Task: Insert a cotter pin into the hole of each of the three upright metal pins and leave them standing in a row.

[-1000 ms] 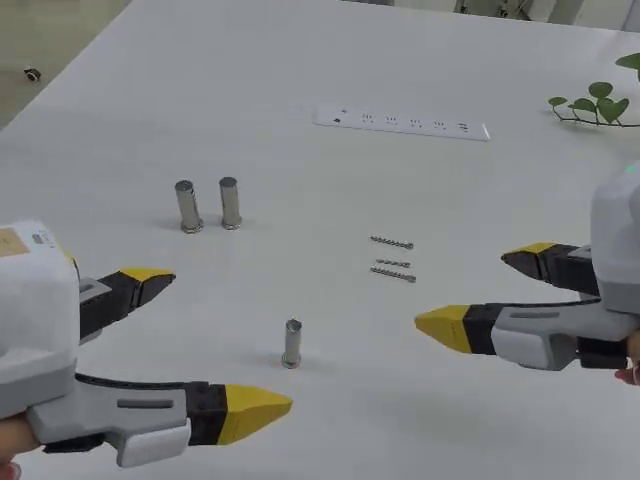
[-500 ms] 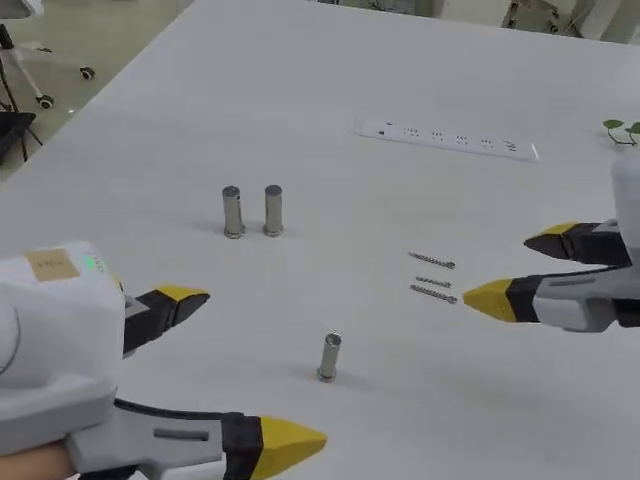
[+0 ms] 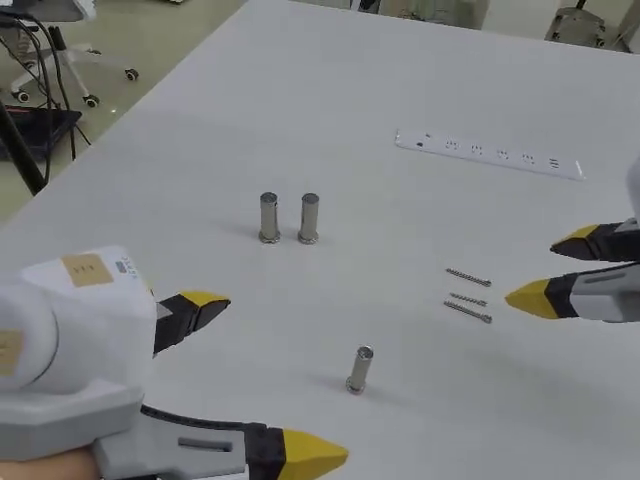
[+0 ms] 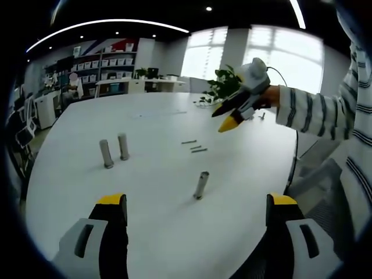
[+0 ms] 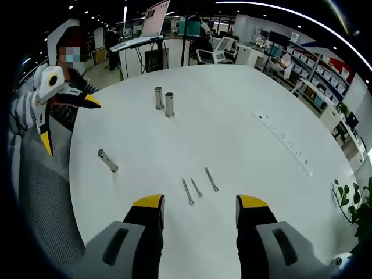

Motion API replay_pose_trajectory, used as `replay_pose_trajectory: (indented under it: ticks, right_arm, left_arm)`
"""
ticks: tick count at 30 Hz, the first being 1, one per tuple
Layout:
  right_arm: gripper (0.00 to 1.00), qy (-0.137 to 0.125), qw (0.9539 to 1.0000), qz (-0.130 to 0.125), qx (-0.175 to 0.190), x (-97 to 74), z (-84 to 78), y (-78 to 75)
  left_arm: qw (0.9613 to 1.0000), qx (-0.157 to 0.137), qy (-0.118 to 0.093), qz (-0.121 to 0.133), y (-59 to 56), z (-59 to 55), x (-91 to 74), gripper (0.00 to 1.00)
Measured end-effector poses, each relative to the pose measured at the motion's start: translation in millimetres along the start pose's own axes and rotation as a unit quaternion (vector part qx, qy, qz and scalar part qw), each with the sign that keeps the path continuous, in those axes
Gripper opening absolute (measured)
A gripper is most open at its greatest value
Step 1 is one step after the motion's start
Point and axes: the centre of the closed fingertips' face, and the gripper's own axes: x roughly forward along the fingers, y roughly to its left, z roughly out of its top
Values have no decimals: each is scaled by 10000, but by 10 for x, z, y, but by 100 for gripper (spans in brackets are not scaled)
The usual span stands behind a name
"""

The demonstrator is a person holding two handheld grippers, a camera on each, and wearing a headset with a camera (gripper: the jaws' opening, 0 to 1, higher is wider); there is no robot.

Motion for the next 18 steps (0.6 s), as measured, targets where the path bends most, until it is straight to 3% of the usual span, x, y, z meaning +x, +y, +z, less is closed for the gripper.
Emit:
replay_pose_trajectory:
  ticks: [8,18]
  right_arm:
    - [37,212,9988,256,-349,155,-57,-15]
    - [23,532,9931,607,-852,375,-159,42]
  left_arm:
    - [9999,-44,12,98,27,-10,-50,99]
    - [9998,-109,48,161,41,-42,-71,98]
